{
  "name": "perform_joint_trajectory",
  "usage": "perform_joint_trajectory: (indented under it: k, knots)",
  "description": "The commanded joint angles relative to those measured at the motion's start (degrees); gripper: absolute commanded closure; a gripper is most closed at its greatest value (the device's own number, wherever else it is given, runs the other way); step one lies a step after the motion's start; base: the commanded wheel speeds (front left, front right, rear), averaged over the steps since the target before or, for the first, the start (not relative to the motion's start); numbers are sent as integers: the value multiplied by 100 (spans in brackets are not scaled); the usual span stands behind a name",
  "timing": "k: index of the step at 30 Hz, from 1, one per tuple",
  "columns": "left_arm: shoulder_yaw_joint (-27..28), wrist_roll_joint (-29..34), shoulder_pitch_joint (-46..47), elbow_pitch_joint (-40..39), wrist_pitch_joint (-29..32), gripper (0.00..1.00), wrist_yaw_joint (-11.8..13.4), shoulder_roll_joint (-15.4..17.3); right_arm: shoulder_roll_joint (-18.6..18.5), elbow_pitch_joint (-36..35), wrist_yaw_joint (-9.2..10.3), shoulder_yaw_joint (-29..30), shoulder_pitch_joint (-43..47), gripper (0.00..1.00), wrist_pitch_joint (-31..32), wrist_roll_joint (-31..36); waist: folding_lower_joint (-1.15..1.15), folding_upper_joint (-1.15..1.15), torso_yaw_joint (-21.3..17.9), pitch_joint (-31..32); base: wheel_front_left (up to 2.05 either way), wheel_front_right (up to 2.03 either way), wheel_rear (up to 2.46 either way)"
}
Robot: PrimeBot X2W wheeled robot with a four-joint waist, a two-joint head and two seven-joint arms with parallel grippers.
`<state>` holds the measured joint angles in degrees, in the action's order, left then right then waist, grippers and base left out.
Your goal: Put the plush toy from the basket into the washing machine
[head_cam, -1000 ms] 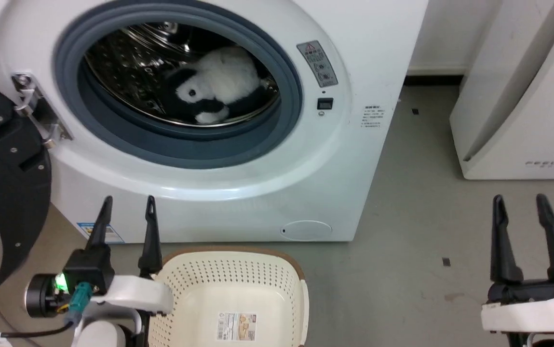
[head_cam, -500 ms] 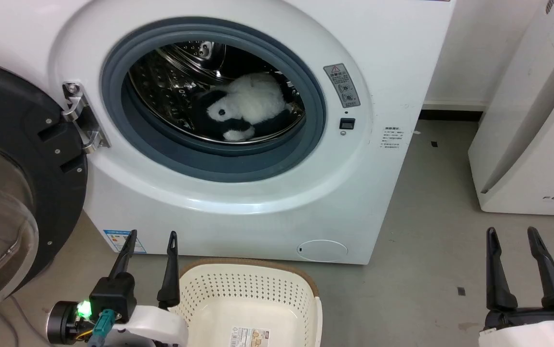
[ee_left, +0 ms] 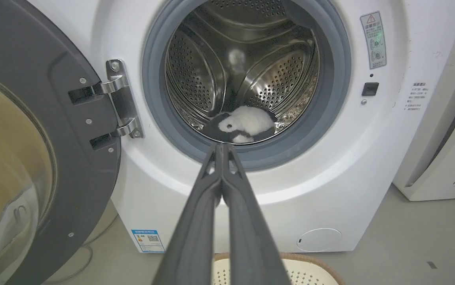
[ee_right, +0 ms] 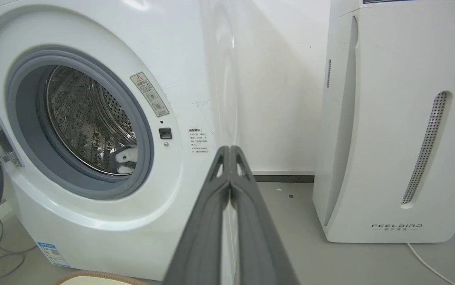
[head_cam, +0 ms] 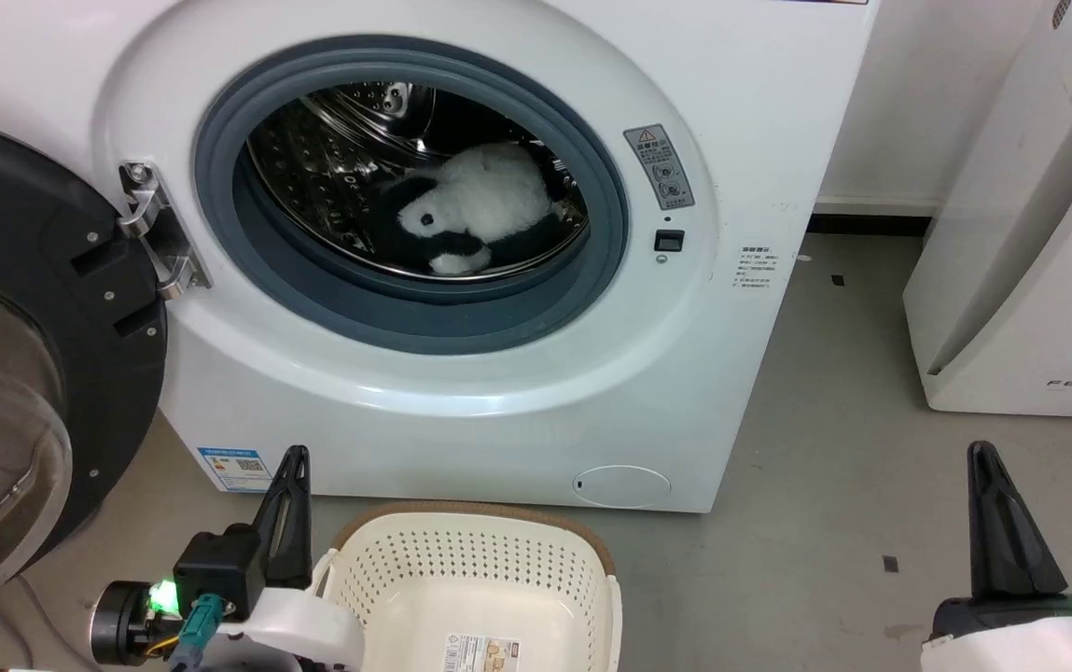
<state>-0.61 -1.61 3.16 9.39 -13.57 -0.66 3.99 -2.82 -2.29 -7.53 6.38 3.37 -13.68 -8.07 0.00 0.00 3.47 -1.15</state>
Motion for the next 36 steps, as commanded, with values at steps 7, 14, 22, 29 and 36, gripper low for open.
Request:
perform_joint_trajectory:
  k: [7,14,22,29,36]
  knots:
    - [12,23,-47,-102,111,100,10,-15,-1,31,1,-60,-50,100,117,92,0,0,-24,8,0,0,0]
    - [15,32,-65,-157,193,100,14,-22,-1,44,1,-98,-69,100,199,139,0,0,-45,15,0,0,0]
    - [19,42,-85,-220,286,100,18,-29,-2,59,1,-141,-90,100,293,193,0,0,-69,23,0,0,0]
    - [22,51,-103,-275,368,100,22,-35,-2,72,1,-179,-109,100,375,240,0,0,-90,30,0,0,0]
    - [25,59,-118,-322,438,100,25,-41,-2,83,2,-212,-125,100,446,280,0,0,-109,36,0,0,0]
